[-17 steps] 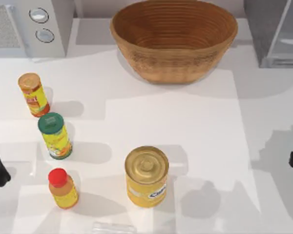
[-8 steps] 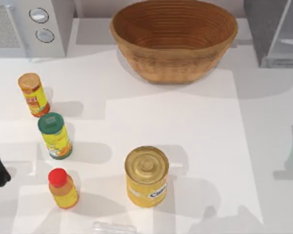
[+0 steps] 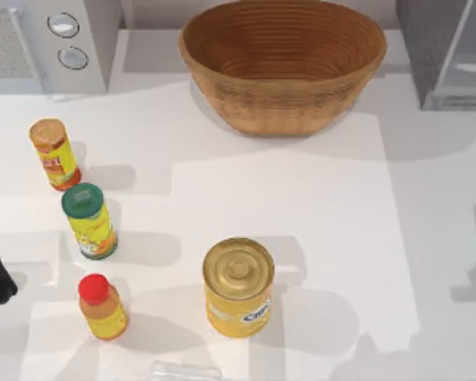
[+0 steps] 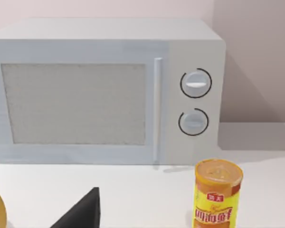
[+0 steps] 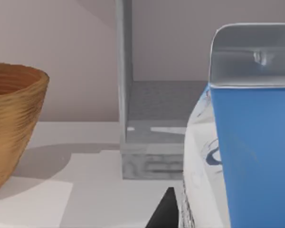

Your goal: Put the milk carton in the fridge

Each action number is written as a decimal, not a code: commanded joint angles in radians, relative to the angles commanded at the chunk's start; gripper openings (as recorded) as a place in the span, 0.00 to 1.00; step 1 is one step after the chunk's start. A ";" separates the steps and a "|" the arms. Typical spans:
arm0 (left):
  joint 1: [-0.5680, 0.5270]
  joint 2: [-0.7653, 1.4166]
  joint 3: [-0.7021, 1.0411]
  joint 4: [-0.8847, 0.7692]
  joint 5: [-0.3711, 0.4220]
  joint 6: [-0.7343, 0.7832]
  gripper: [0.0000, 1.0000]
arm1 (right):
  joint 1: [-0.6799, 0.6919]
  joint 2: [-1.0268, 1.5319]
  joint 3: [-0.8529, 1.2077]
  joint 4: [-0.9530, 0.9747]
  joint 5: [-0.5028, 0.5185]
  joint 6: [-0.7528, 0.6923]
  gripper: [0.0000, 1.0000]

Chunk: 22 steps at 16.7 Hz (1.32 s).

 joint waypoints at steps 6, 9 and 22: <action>0.000 0.000 0.000 0.000 0.000 0.000 1.00 | -0.025 0.155 0.095 0.117 -0.027 0.003 0.00; 0.000 0.000 0.000 0.000 0.000 0.000 1.00 | -0.057 0.373 0.209 0.258 -0.058 0.004 0.00; 0.000 0.000 0.000 0.000 0.000 0.000 1.00 | -0.219 1.832 0.819 1.008 -0.232 0.007 0.00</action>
